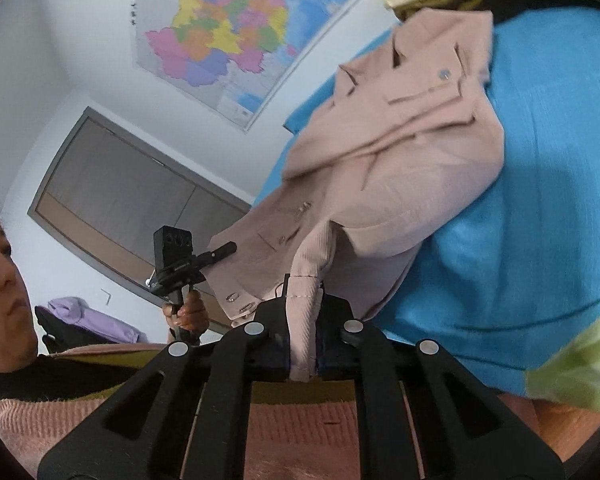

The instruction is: Fold large clothes

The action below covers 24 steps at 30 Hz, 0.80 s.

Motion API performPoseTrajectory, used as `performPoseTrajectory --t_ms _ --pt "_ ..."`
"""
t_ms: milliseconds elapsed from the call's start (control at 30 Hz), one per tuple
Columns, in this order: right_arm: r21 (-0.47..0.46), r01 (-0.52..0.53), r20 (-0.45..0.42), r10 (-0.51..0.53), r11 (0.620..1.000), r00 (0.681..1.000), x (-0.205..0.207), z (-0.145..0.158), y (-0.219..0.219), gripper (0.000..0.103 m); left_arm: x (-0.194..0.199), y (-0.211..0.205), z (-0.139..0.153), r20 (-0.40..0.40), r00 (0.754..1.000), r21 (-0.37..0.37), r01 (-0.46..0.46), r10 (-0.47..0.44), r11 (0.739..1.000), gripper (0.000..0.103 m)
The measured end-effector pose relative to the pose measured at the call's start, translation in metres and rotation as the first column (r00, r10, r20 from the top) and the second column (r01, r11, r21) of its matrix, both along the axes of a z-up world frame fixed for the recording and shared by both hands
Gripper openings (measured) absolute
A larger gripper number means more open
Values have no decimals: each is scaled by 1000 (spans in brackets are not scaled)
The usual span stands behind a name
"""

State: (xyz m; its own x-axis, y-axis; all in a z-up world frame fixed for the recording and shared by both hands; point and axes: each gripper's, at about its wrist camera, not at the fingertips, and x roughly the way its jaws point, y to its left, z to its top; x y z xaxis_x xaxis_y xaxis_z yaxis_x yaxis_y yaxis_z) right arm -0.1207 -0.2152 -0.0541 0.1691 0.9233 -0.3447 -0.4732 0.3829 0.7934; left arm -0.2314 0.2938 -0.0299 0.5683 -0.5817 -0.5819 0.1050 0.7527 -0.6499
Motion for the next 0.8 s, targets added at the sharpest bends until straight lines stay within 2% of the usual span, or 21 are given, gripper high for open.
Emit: performPoseTrajectory --t_ms 100,233,367,633,800 --pt "3 0 -2 0 1000 1000 -3 0 -1 9 -2 1 6 18 1000 6 -1 1 1000 7" --pt "78 16 7 -17 997 1000 1 10 -3 8 2 4 16 31 999 3 -21 21 1000 6" --pt "114 23 41 -28 993 999 13 26 -3 8 14 7 31 46 999 29 -29 28 999 6" --pt "176 53 102 -71 983 992 51 66 1 8 48 16 76 102 995 40 -19 15 999 6" --pt "170 79 132 -102 982 986 83 89 5 8 83 16 100 115 993 86 -7 -3 996 6"
